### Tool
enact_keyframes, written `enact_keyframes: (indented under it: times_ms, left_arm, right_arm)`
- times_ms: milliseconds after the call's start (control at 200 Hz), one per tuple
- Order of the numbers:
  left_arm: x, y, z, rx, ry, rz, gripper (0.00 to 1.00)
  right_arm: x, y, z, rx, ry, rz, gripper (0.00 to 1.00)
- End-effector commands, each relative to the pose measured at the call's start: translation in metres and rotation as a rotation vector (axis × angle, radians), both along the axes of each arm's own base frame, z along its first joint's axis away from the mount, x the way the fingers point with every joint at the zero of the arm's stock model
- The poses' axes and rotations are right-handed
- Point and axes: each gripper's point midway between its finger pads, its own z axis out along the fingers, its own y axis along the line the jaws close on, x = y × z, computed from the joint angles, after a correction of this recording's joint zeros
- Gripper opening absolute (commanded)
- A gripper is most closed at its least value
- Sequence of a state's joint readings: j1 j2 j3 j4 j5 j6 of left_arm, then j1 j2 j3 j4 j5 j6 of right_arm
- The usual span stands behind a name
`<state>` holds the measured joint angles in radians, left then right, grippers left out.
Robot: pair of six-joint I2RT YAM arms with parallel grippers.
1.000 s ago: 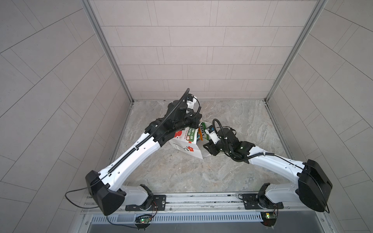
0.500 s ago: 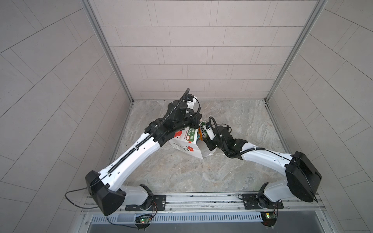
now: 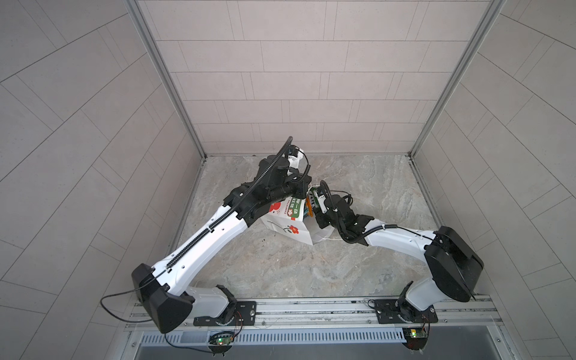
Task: Take the snacks out of the paper bag
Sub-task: 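Lower the right gripper into the bag and pinch the upright green FOX'S pack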
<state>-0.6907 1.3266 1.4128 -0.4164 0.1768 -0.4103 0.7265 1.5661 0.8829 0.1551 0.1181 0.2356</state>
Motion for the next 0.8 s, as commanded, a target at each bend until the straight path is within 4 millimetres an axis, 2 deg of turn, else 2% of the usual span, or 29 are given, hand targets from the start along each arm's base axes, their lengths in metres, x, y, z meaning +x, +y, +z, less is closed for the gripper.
enact_keyframes:
  times_ms: [0, 155, 280, 455, 565, 796]
  left_arm:
    - [-0.007, 0.005, 0.032, -0.047, -0.071, -0.004, 0.00]
    - [-0.009, 0.005, 0.033, -0.043, -0.070, -0.008, 0.00]
    - [-0.010, 0.008, 0.034, -0.037, -0.077, -0.002, 0.00]
    - [-0.010, 0.011, 0.033, -0.031, -0.081, 0.006, 0.00]
    - [-0.010, 0.011, 0.032, -0.031, -0.079, 0.007, 0.00]
    - [-0.007, 0.012, 0.029, -0.027, -0.075, 0.024, 0.00]
  right_arm:
    - [0.014, 0.005, 0.011, 0.036, -0.055, -0.042, 0.37]
    - [0.022, 0.005, 0.008, 0.030, -0.073, -0.065, 0.36]
    - [0.024, 0.010, 0.006, 0.020, -0.073, -0.041, 0.28]
    - [0.022, 0.015, 0.004, 0.015, -0.069, 0.002, 0.14]
    - [0.022, 0.015, 0.003, 0.016, -0.063, 0.013, 0.00]
    - [0.011, 0.016, 0.015, 0.040, -0.044, 0.064, 0.00]
